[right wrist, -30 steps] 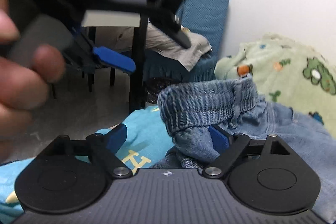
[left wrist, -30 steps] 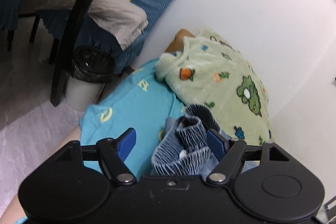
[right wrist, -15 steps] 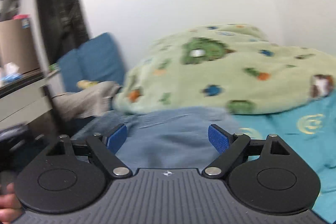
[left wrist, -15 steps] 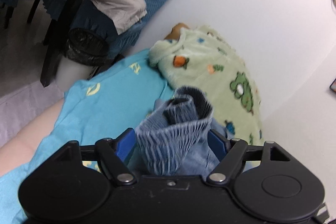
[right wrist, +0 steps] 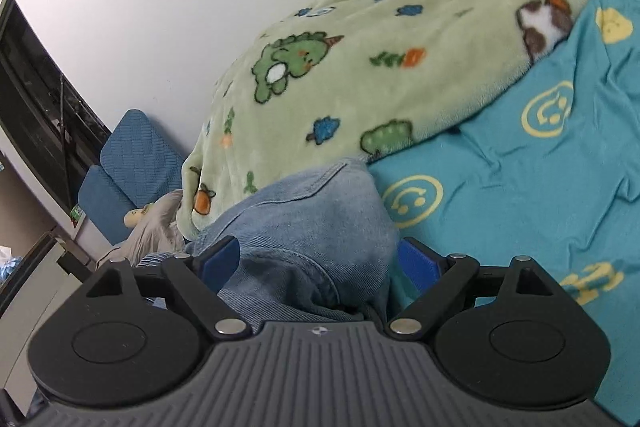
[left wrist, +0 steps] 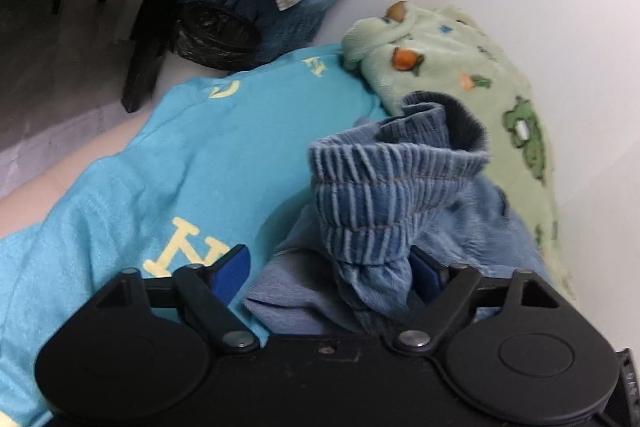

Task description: Fold clothes

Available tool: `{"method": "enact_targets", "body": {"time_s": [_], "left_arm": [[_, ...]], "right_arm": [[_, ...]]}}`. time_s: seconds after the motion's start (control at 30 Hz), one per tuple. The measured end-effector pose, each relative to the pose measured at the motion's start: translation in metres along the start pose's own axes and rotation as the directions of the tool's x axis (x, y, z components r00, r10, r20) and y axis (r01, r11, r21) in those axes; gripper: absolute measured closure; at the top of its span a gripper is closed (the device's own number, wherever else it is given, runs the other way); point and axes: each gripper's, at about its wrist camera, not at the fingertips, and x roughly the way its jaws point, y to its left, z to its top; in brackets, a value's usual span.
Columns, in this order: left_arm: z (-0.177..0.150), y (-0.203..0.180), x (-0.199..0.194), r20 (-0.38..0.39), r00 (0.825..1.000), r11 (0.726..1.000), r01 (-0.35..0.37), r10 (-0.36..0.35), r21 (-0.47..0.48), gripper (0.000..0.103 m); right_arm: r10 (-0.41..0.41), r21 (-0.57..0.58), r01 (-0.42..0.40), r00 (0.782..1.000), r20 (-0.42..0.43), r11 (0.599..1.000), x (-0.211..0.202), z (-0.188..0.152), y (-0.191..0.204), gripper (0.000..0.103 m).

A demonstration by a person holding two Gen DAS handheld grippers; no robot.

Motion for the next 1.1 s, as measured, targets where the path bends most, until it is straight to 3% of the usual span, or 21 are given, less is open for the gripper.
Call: {"method": "enact_targets", "body": {"time_s": [0.2, 0.37, 0.43, 0.47, 0.5, 0.53, 0.57, 0.6, 0.63, 0.67, 0.73, 1.1], "left_arm": [[0.007, 0.015, 0.016, -0.065, 0.996, 0.990, 0.055, -0.064, -0.128, 0.015], [0.011, 0.017, 0.032, -0.083, 0.990, 0.982, 0.095, -0.110, -0.166, 0.013], [0.012, 0.015, 0.034, -0.081, 0.991, 0.982, 0.093, -0.107, -0.164, 0.013], [0.012, 0.015, 0.035, -0.080, 0.991, 0.982, 0.091, -0.105, -0.162, 0.014], [0.012, 0.012, 0.036, -0.077, 0.992, 0.984, 0.087, -0.100, -0.154, 0.018], [0.012, 0.011, 0.035, -0.073, 0.994, 0.986, 0.074, -0.086, -0.151, 0.029], [0.011, 0.009, 0.034, -0.069, 0.995, 0.987, 0.061, -0.072, -0.147, 0.037], [0.011, 0.007, 0.032, -0.067, 0.996, 0.989, 0.051, -0.060, -0.140, 0.051], [0.012, 0.003, 0.030, -0.060, 0.997, 0.992, 0.044, -0.052, -0.122, 0.061], [0.011, 0.001, 0.027, -0.051, 0.997, 0.992, 0.044, -0.050, -0.115, 0.065], [0.011, -0.001, 0.019, -0.033, 0.998, 0.991, 0.054, -0.058, -0.125, 0.076], [0.015, -0.029, -0.031, -0.069, 0.989, 0.988, 0.124, -0.131, -0.088, 0.081]], "right_arm": [[0.012, 0.002, -0.012, 1.000, -0.016, 1.000, 0.019, -0.007, -0.015, 0.009], [0.107, 0.131, -0.100, 0.993, -0.054, 0.986, 0.039, -0.011, -0.035, 0.009], [0.148, 0.142, -0.136, 0.986, -0.081, 0.981, 0.046, -0.013, -0.038, 0.012], [0.172, 0.143, -0.156, 0.980, -0.105, 0.977, 0.050, -0.014, -0.039, 0.020], [0.184, 0.139, -0.167, 0.975, -0.125, 0.976, 0.053, -0.015, -0.039, 0.025], [0.182, 0.123, -0.166, 0.974, -0.133, 0.978, 0.054, -0.016, -0.037, 0.028], [0.170, 0.091, -0.159, 0.977, -0.129, 0.983, 0.053, -0.016, -0.034, 0.037], [0.156, 0.053, -0.150, 0.980, -0.123, 0.987, 0.051, -0.016, -0.029, 0.049], [0.133, -0.006, -0.135, 0.985, -0.113, 0.991, 0.048, -0.016, -0.021, 0.056], [0.112, -0.063, -0.119, 0.989, -0.100, 0.991, 0.045, -0.016, -0.014, 0.063], [0.083, -0.137, -0.093, 0.994, -0.075, 0.986, 0.038, -0.017, -0.003, 0.069], [-0.006, -0.242, -0.001, 1.000, -0.029, 0.970, -0.021, 0.015, 0.034, 0.077]]}}
